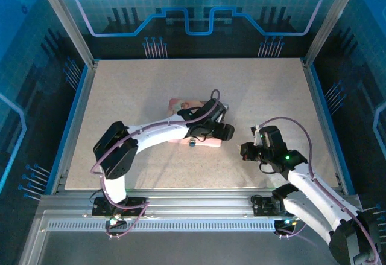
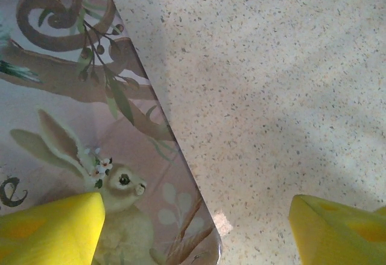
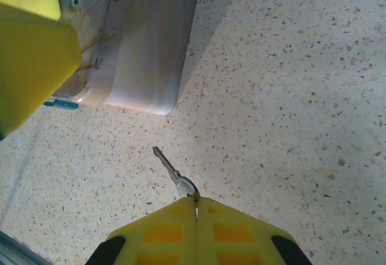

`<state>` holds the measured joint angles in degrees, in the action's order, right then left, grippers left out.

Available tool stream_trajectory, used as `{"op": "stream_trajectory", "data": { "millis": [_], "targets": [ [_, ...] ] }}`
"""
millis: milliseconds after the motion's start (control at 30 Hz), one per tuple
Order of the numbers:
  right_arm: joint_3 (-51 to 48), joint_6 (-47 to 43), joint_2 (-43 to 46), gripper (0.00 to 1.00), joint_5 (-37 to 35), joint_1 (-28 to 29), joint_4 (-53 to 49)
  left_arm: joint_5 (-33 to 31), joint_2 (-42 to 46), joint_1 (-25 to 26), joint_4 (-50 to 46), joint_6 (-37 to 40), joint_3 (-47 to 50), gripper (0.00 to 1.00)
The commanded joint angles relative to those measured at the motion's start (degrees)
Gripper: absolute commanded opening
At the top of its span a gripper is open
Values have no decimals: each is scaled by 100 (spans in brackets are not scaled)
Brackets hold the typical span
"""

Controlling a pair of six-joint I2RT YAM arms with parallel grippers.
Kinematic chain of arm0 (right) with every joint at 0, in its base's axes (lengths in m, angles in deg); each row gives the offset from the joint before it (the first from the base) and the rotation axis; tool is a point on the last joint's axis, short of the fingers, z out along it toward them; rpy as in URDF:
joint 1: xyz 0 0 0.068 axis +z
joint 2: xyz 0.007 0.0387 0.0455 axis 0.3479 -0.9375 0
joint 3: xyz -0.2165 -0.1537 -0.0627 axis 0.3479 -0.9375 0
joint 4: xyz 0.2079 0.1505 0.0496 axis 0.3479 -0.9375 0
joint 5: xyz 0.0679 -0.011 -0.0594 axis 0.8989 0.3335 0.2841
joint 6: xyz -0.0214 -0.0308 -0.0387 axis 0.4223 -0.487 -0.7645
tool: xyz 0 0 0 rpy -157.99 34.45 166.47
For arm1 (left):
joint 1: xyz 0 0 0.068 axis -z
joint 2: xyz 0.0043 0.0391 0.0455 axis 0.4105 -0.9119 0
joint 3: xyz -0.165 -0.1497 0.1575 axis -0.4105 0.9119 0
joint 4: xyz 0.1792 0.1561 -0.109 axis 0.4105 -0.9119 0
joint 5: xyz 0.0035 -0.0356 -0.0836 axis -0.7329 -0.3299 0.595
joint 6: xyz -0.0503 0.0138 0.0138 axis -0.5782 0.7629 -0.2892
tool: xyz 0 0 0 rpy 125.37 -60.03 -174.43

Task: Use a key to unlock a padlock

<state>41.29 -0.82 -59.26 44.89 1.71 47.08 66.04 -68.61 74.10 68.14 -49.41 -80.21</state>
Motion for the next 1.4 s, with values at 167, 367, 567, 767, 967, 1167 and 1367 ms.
{"op": "stream_trajectory", "data": {
  "millis": [167, 367, 567, 767, 967, 1167, 1367],
  "targets": [
    [-188, -38, 99, 2, 330, -80, 226, 228, 494, 93, 26, -201, 277, 83],
    [-218, -98, 44, 2, 721, -80, 531, 131, 1071, 85, 206, -141, 494, 85],
    [-185, -48, -166, 2, 1128, -71, 967, -133, 2008, 62, 412, -55, 1219, 88],
    [-72, 32, -546, 2, 1417, -10, 1434, -248, 3128, 24, 900, 2, 2427, 88],
    [194, 68, -1061, 2, 1517, 171, 1880, -345, 4116, 14, 1411, -119, 3541, 89],
    [509, 218, -1676, 2, 1602, 302, 2388, -521, 4554, 6, 1401, -86, 4146, 89],
    [832, 296, -2286, 2, 1571, 408, 2773, -445, 4467, -125, 1634, -411, 4628, 87]
  ]
}}
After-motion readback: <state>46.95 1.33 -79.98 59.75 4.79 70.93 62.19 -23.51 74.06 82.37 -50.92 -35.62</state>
